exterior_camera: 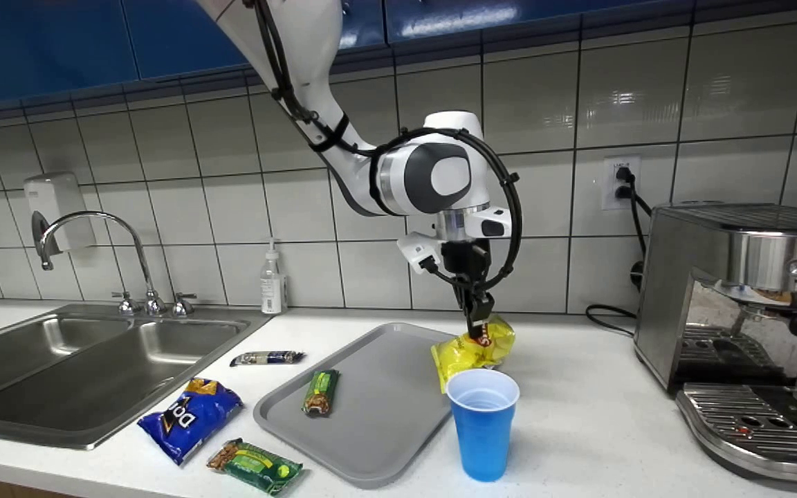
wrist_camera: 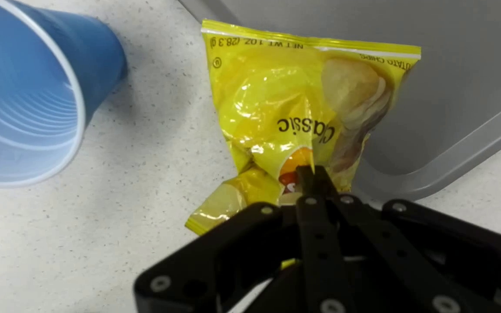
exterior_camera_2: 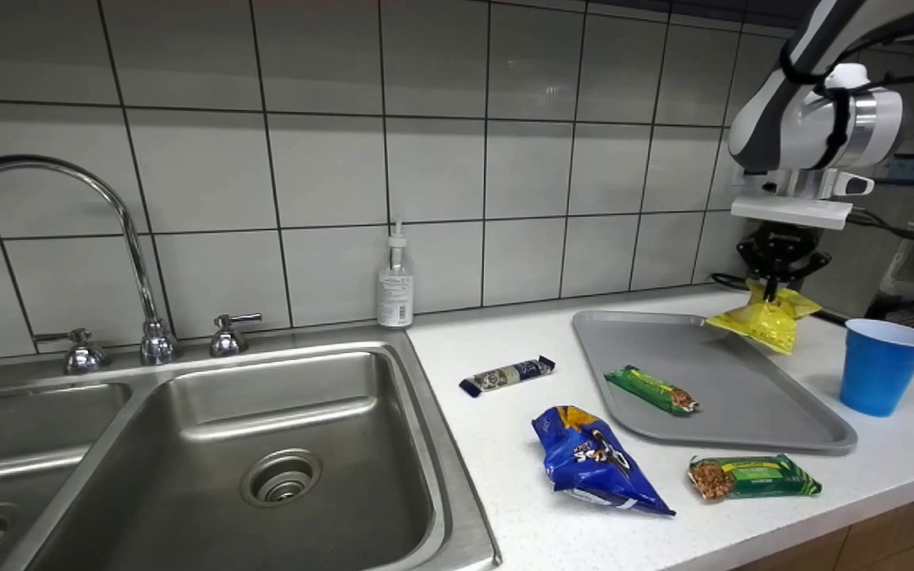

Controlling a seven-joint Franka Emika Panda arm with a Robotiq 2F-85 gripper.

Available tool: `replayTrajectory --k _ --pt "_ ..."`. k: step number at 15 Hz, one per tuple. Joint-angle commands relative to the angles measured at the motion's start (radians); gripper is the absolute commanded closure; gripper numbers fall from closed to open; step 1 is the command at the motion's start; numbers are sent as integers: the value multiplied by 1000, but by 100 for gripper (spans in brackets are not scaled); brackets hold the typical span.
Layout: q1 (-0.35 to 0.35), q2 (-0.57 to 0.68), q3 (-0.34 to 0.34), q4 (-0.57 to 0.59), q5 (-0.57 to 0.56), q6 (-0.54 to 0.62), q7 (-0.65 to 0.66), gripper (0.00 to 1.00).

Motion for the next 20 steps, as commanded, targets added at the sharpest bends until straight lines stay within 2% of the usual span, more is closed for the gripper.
replayTrajectory --k 1,11,12,13,20 --pt "-10 63 -22 93 12 -43 80 100" --pt "-15 154 -70 166 -7 -45 189 100" --pt "-14 157 -73 167 -9 -46 195 74" --pt "-11 157 -74 166 -10 -43 201 73" --pt "-4 134 -64 144 -18 -32 176 22"
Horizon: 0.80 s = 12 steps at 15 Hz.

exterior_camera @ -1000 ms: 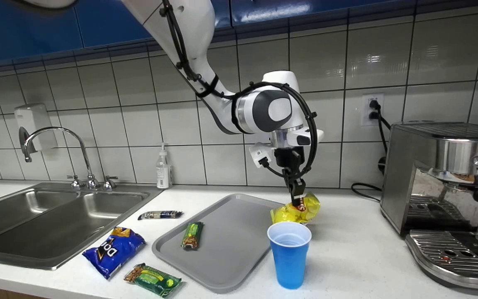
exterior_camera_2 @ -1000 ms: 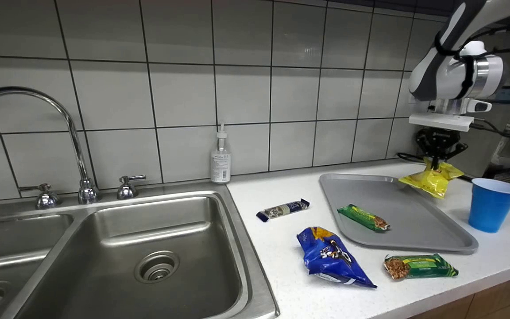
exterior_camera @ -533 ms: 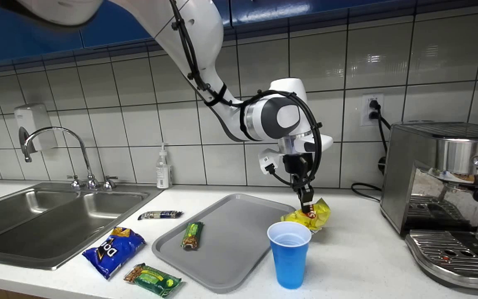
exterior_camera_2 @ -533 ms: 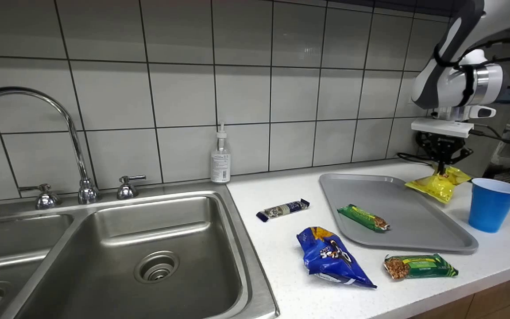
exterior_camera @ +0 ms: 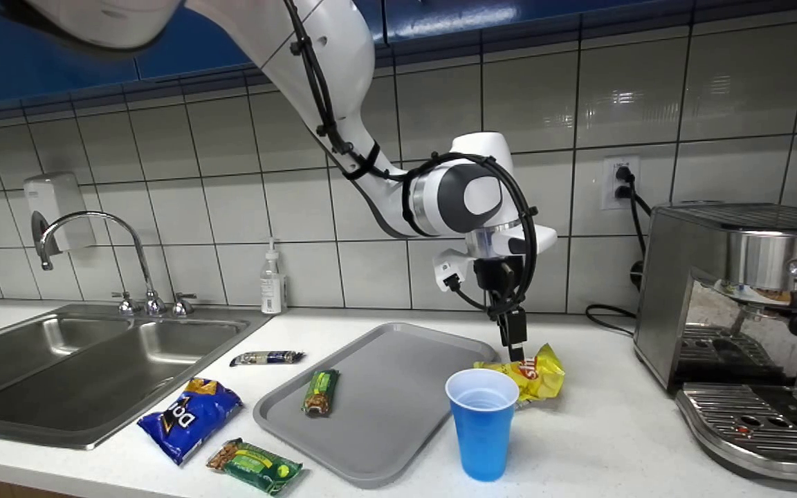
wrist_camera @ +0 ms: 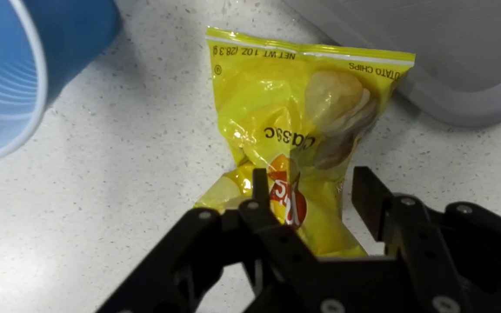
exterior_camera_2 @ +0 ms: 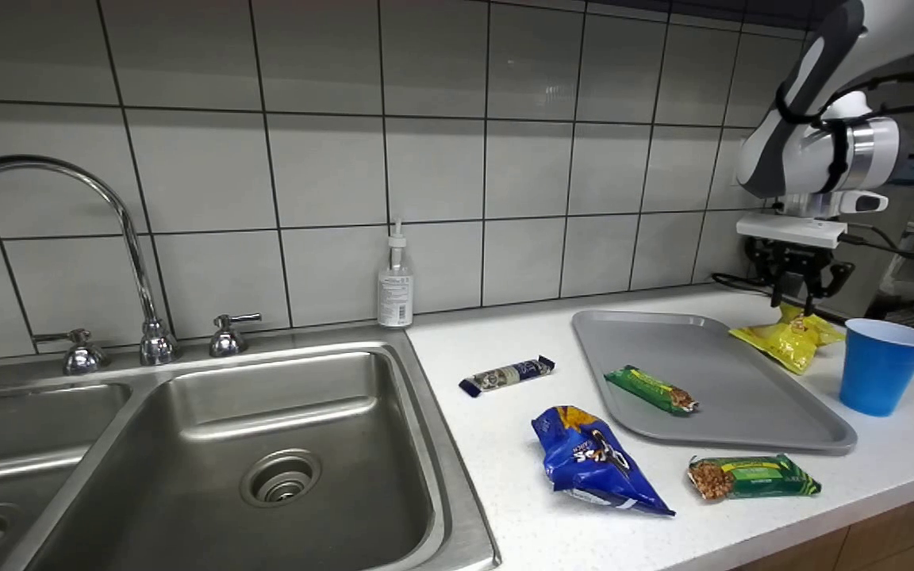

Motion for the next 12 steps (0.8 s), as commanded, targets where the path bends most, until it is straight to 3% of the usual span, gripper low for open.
replayTrajectory --k 1,3,12 --pt "4 -21 10 1 -22 -22 -11 15" --pt "20 -38 12 -27 -42 6 -39 1" --pt "86 -159 53 -211 -103 115 -211 0"
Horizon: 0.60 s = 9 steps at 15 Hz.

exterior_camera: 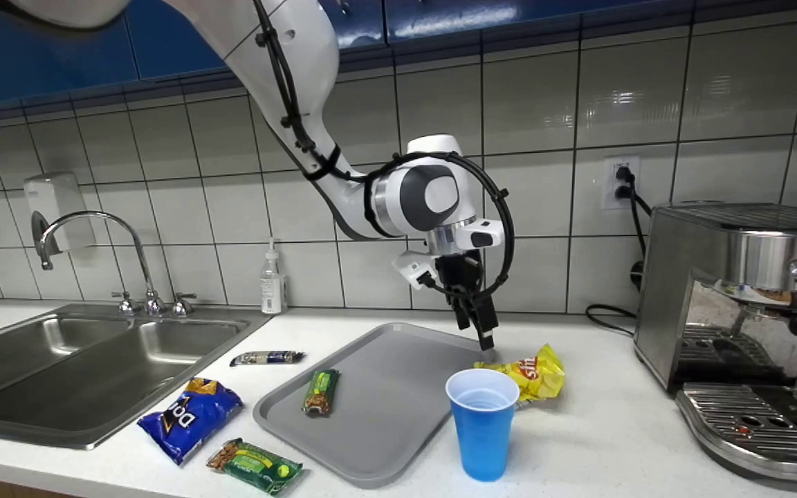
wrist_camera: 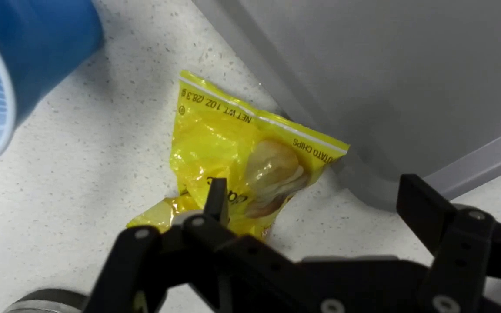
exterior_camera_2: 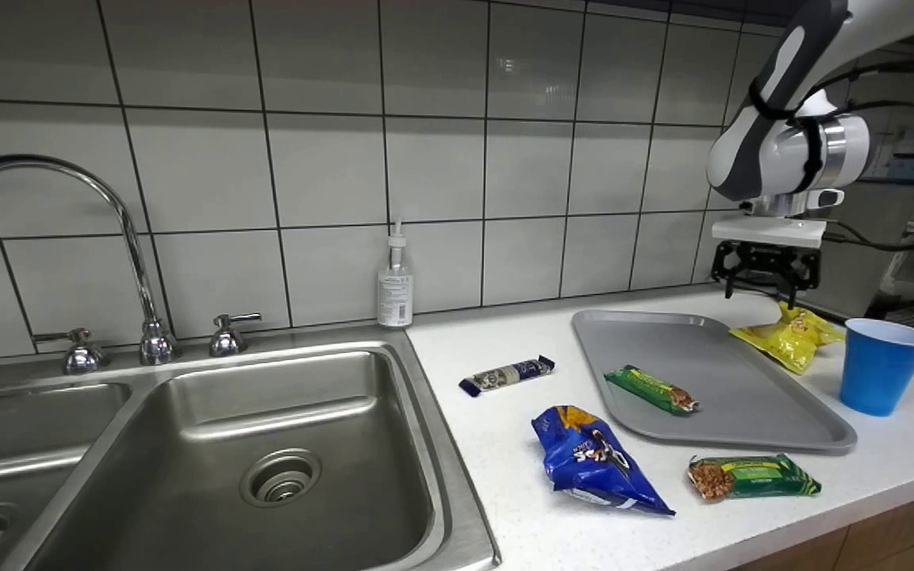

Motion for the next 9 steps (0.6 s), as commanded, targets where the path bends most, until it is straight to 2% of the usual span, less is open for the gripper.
replayTrajectory --k 1,9 --pt "-8 -122 49 -140 -10 51 -133 0" --pt "-18 -295 130 -374 -26 132 -418 0"
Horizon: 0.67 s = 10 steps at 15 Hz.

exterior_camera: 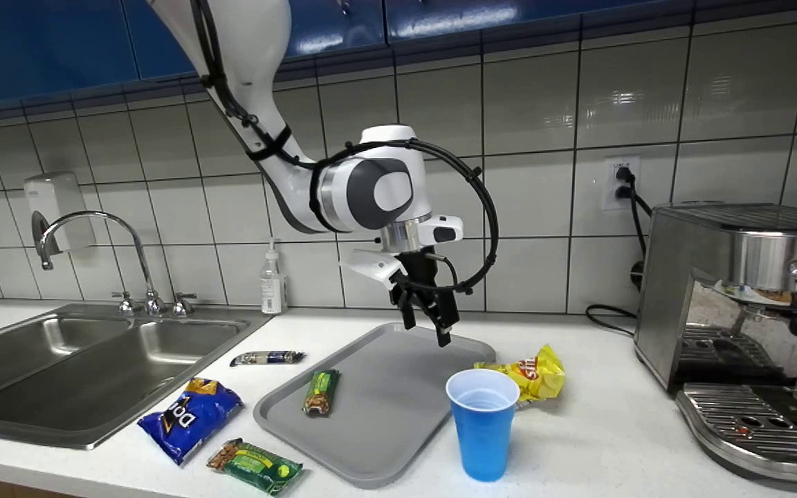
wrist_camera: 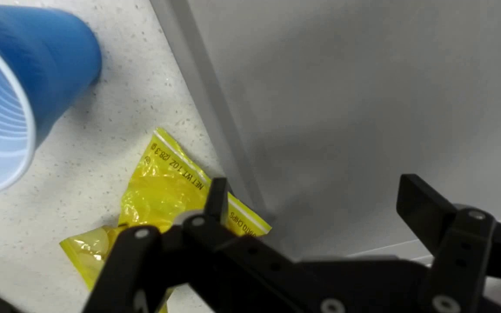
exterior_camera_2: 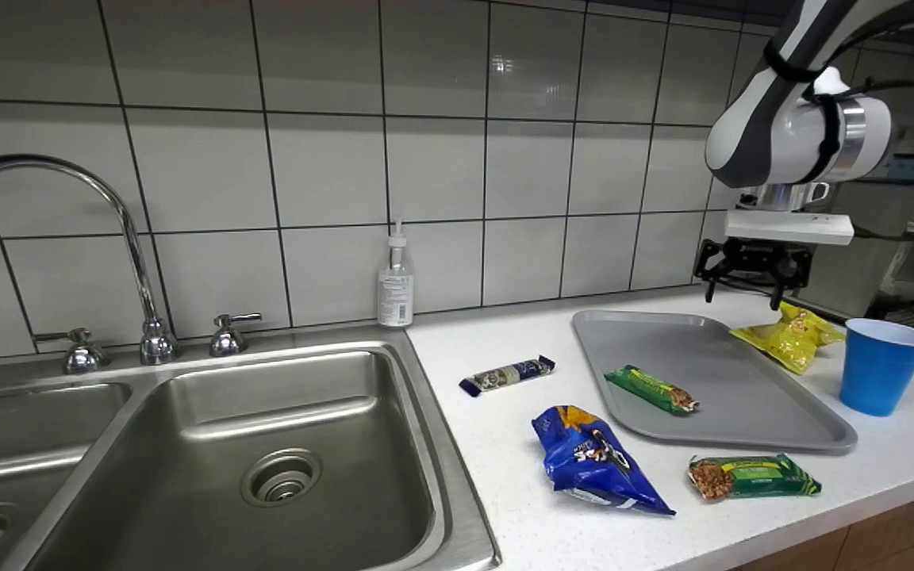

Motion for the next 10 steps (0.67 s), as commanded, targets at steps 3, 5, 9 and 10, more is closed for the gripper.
replayTrajectory --k 3,5,9,10 --pt "-22 -141 58 -188 -33 55 -185 0" --pt "-21 -165 71 -229 -40 73 -229 0" --pt "-15 -203 100 -292 -51 111 -291 0" --pt "-13 -148 90 -236 -42 87 -241 0"
